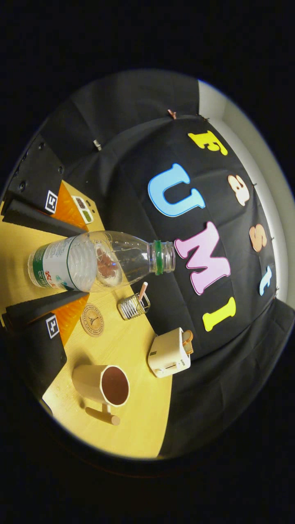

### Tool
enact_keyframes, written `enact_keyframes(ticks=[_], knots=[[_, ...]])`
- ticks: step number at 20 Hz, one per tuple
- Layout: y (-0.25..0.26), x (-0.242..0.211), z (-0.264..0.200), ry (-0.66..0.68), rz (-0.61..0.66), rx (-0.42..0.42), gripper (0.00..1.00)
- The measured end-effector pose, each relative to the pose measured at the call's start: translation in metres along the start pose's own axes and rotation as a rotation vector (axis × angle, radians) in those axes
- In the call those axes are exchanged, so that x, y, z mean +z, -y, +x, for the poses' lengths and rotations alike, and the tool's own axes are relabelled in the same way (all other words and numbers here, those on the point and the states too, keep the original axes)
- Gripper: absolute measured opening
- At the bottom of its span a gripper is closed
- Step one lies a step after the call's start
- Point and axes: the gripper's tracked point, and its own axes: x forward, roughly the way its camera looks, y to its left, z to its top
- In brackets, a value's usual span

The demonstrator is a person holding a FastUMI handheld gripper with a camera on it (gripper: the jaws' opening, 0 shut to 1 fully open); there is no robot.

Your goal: Take the bottle from table, then pour the juice into the cup, finally place the bottle on the coaster

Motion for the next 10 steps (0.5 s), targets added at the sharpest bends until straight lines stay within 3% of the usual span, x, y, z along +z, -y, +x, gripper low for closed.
enact_keyframes(ticks=[6, 10], knots=[[0.007, 0.008, 0.004, 0.008, 0.345, -0.005, 0.74], [0.02, 0.015, -0.001, 0.011, 0.502, -0.011, 0.74]])
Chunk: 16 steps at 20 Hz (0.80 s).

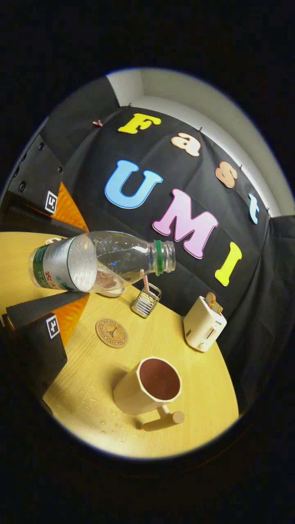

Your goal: Take the bottle from table, then pour the juice into the cup, finally place the bottle on the coaster

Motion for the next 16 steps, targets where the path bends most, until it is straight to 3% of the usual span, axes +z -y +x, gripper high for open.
enact_keyframes(ticks=[8, 16], knots=[[0.008, 0.005, 0.002, -0.019, 0.222, -0.004, 0.74], [0.013, 0.03, 0.004, 0.048, 0.38, -0.003, 0.74]])
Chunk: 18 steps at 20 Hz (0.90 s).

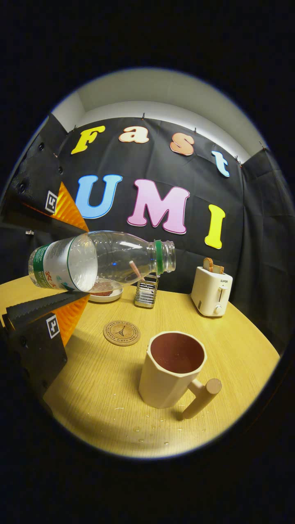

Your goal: Take the bottle from table, then pour the juice into the cup, finally place the bottle on the coaster

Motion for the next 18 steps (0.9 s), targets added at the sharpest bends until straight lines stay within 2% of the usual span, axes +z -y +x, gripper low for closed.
enact_keyframes(ticks=[18], knots=[[0.009, 0.005, 0.007, -0.036, 0.273, -0.016, 0.74]])
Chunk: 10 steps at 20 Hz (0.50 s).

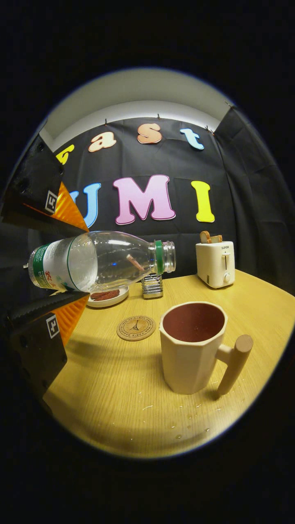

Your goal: Take the bottle from table, then pour the juice into the cup, finally place the bottle on the coaster

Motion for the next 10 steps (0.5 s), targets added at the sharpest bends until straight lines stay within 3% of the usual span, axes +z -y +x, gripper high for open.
enact_keyframes(ticks=[10], knots=[[0.0009, 0.0017, 0.0037, 0.006, 0.088, 0.003, 0.74]])
